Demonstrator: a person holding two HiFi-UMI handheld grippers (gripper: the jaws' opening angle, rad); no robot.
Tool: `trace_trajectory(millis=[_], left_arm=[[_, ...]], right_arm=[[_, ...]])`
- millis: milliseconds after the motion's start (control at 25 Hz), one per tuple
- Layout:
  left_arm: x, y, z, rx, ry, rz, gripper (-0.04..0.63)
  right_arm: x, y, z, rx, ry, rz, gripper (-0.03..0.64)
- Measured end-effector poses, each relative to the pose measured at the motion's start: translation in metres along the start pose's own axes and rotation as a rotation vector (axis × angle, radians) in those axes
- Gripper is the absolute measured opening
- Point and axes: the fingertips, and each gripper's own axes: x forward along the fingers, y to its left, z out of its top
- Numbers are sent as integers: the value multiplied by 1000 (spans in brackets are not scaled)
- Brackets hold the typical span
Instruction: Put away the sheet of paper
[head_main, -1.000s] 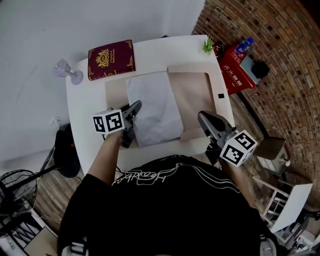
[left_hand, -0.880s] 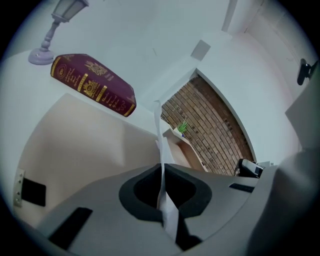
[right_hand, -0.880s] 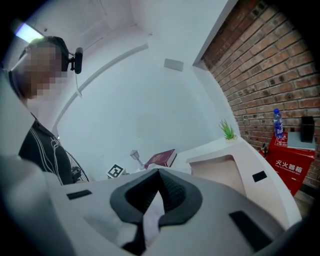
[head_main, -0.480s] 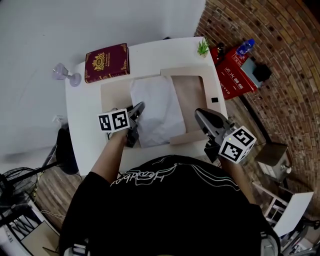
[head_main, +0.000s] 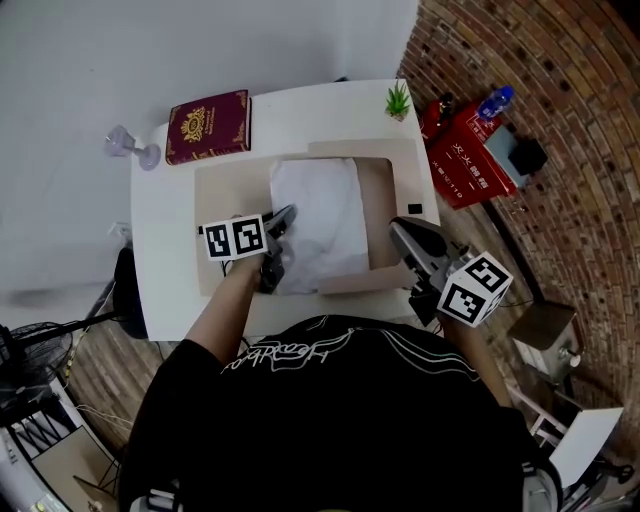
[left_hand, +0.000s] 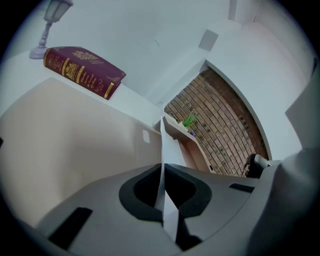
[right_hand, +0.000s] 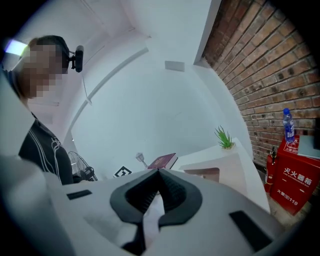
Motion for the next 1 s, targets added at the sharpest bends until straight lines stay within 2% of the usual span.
trace_trajectory(millis=[600,1000], left_arm=[[31,-13,0,-37,13,39,32],[62,-21,-2,-136,34,25,32]], right_arm=[[-41,-28,-1,-2,-15,7,2],[-57,-38,10,-40,-30,12,2]])
